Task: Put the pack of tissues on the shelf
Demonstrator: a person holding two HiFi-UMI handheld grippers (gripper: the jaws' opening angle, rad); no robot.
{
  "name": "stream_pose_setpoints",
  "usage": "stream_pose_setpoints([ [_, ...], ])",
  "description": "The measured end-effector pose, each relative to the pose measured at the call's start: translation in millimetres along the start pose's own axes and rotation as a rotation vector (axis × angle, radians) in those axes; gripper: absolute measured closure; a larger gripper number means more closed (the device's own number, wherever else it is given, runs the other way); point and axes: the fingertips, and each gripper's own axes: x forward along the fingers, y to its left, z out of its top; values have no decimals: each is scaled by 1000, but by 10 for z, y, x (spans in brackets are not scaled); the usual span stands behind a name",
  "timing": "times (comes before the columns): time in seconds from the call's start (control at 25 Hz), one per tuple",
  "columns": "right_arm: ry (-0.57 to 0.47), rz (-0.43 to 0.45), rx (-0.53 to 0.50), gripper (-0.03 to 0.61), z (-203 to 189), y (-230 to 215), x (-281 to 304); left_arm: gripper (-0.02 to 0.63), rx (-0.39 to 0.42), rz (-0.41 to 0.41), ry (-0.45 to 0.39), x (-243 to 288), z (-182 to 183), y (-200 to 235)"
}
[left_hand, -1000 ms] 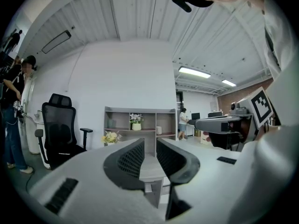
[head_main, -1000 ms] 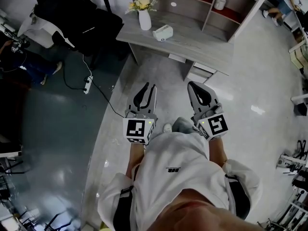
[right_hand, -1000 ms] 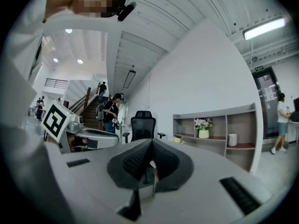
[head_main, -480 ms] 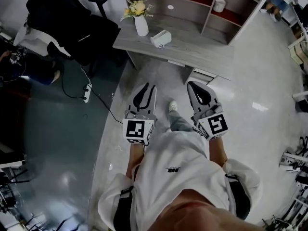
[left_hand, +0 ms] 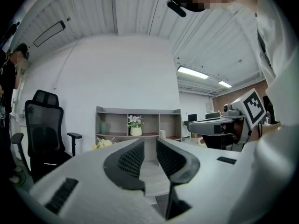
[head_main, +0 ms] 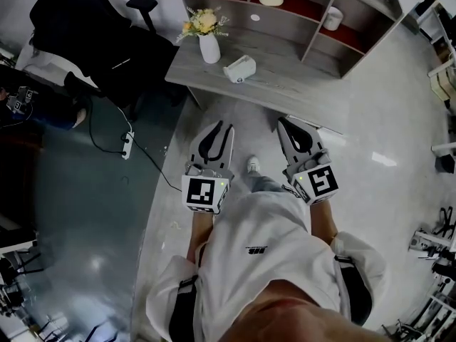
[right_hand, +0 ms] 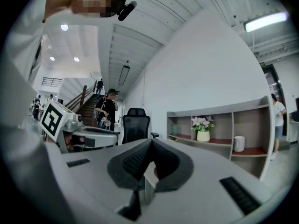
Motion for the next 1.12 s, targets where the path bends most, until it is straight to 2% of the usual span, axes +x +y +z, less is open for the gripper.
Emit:
stream_pose_setpoints([
  [0.4, 33, 58, -3, 552, -70, -394, 556, 518, -27, 58, 25, 549, -97, 364],
  [0.52, 45, 69, 11, 552, -141, -556, 692, 518, -14, 68, 61, 731, -169, 423],
  [0.8, 66, 107, 21, 552, -316, -793, 963, 518, 5, 98, 86, 999, -250, 561],
  [1.12, 101, 120, 26, 552, -608, -913, 1187, 518, -11, 130, 163, 1231, -663, 770],
])
